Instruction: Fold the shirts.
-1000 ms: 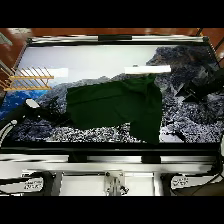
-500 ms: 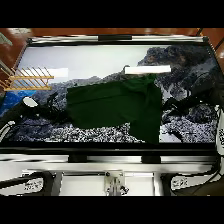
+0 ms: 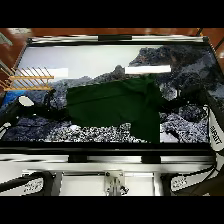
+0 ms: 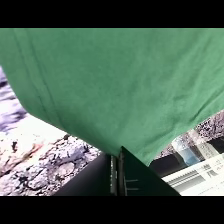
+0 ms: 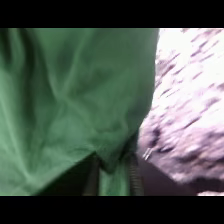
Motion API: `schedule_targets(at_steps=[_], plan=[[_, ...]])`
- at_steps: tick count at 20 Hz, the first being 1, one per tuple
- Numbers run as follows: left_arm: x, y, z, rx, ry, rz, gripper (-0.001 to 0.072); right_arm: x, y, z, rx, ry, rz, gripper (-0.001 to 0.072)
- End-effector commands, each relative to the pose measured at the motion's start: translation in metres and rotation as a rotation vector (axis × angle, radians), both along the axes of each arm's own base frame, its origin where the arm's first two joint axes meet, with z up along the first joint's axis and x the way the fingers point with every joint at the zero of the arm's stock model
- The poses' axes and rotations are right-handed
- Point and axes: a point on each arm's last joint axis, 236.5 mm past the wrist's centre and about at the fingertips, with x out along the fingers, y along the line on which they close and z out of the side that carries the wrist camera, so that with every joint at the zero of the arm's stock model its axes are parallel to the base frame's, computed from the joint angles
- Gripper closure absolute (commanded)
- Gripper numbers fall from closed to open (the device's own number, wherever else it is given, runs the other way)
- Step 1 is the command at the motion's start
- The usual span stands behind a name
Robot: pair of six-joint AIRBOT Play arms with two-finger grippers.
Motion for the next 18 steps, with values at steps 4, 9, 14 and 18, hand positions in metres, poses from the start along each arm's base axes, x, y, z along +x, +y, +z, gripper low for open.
schedule_targets(at_steps=[4,9,14,18], plan=[[0.042,0.007,0.059,0.042,-0.204,-0.031,0.0679,0.037,0.02,0.064,-0.032,-0.204,0.101,0.0637],[0.093,0.016,0.365,0.13,-0.966,-0.02,0.0678,0.061,0.014,0.362,-0.207,-0.925,0.131,0.0637],[-0.054,0.011,0.623,0.16,-1.638,0.029,0.0678,-0.102,0.011,0.652,-0.418,-1.71,-0.061,0.0637],[-0.128,0.007,0.634,0.154,-1.708,0.036,0.0677,-0.198,0.019,0.682,-0.455,-1.807,-0.097,0.0637]])
